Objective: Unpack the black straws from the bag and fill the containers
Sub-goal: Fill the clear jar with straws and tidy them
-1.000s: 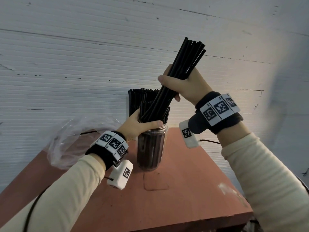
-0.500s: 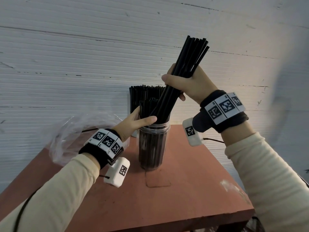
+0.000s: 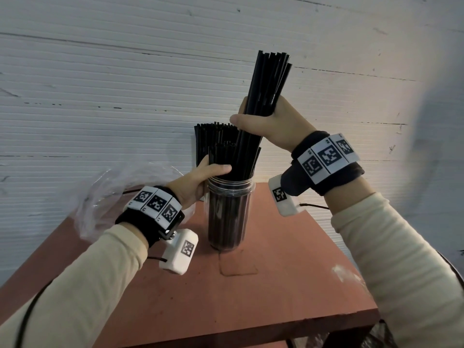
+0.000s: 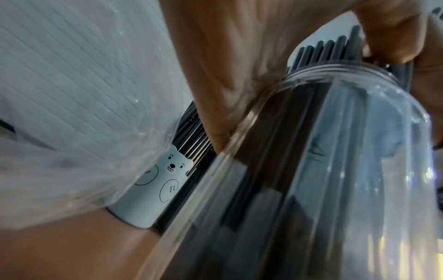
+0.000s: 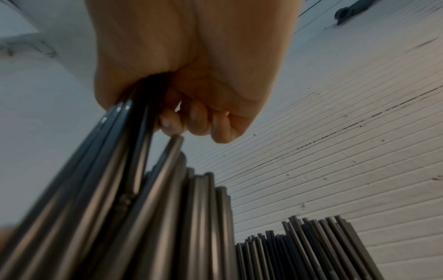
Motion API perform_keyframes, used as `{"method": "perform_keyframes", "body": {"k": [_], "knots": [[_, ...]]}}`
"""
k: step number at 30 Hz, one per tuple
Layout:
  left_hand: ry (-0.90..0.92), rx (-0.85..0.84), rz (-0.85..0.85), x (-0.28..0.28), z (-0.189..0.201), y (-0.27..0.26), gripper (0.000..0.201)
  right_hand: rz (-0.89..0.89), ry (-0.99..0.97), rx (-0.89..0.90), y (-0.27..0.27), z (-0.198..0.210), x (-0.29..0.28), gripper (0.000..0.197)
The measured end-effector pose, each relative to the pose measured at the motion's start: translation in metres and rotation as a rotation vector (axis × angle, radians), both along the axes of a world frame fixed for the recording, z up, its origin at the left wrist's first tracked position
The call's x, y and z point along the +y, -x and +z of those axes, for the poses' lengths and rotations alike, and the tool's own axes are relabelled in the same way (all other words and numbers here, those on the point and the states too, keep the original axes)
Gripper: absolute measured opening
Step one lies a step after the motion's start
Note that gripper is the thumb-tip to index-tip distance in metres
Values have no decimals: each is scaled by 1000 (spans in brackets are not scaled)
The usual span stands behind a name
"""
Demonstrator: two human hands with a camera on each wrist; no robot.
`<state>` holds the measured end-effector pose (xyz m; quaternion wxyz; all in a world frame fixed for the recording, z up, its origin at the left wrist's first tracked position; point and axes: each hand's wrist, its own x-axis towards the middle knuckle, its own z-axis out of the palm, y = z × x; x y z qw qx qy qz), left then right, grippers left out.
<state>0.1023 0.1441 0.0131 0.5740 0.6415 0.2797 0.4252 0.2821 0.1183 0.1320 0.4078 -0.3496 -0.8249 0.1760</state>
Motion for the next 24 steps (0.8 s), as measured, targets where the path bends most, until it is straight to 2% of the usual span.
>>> {"method": "perform_keyframes", "body": {"k": [6,11,14,16,21,24], "knots": [[-57,86,74,1,-4,2,109,39,53,-53,10,-14,6,20],[-55,80,127,-10,-10,2,99,66,107,-36,9,-38,7,20],[-51,107,130,-14,-10,4,98,47,93,-35,9,-39,2,18],[-63,128,144,-17,-9,4,99,3,79,37,9,-38,-2,30],[-45,70,218,-25,-14,2,99,-168,-88,234,5,-35,-13,69],[-103,120,290,-28,-14,2,105,-236,-301,255,9,-21,-20,65]]}}
